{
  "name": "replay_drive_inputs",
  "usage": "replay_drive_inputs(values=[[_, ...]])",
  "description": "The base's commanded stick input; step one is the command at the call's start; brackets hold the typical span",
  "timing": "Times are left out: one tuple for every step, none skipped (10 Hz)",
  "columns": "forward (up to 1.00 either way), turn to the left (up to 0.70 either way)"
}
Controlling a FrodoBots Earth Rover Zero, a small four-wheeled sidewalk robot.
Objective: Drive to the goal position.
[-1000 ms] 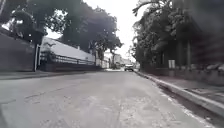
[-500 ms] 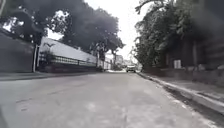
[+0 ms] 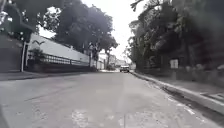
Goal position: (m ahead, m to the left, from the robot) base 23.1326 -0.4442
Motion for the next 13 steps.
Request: replay_drive_inputs(values=[[0.70,0.00],[0.70,-0.31],[0.70,-0.35],[0.70,-0.35],[0.70,-0.35],[0.70,-0.35],[0.70,-0.35],[0.70,-0.35],[0.70,-0.35],[0.70,-0.35],[0.70,-0.35],[0.70,-0.35],[0.70,-0.32]])
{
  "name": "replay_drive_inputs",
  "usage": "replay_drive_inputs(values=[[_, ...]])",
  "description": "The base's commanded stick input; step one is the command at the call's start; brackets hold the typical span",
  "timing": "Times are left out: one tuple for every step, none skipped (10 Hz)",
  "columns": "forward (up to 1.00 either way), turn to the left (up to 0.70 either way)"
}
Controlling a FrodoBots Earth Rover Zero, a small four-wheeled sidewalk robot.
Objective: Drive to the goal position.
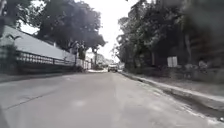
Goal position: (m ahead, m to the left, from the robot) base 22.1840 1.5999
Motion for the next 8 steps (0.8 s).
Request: replay_drive_inputs(values=[[0.70,-0.23],[0.70,-0.15],[0.70,-0.02],[0.70,0.00],[0.70,0.00],[0.70,0.00],[0.70,0.00],[0.70,0.00]])
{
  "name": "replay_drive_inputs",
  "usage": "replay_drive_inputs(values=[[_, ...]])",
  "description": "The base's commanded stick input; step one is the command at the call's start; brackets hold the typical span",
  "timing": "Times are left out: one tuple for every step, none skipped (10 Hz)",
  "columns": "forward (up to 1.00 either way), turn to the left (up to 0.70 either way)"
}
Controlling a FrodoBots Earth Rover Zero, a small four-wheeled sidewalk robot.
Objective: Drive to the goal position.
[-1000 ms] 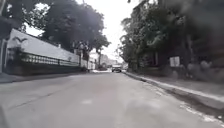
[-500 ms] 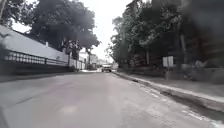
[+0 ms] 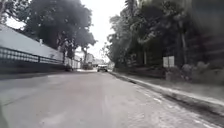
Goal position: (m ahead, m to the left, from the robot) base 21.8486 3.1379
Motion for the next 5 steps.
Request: replay_drive_inputs(values=[[0.70,0.00],[0.70,0.00],[0.70,0.00],[0.70,0.00],[0.70,0.00]])
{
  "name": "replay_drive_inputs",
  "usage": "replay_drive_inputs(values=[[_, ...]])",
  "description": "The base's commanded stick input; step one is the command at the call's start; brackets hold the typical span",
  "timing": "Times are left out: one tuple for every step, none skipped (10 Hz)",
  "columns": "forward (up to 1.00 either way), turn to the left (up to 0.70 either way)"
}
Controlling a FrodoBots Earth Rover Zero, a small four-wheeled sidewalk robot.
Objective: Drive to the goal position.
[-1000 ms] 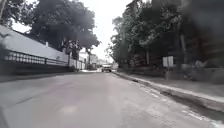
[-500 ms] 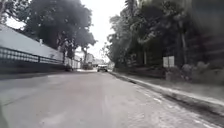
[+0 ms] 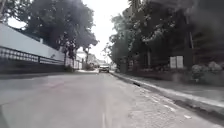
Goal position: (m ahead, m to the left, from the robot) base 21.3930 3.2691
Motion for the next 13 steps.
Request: replay_drive_inputs(values=[[0.70,-0.01],[0.70,-0.12],[0.70,-0.26],[0.70,-0.33],[0.70,-0.35],[0.70,-0.35],[0.70,-0.14],[0.70,0.00],[0.70,0.00],[0.70,0.00],[0.70,0.00],[0.70,0.00],[0.70,0.00]])
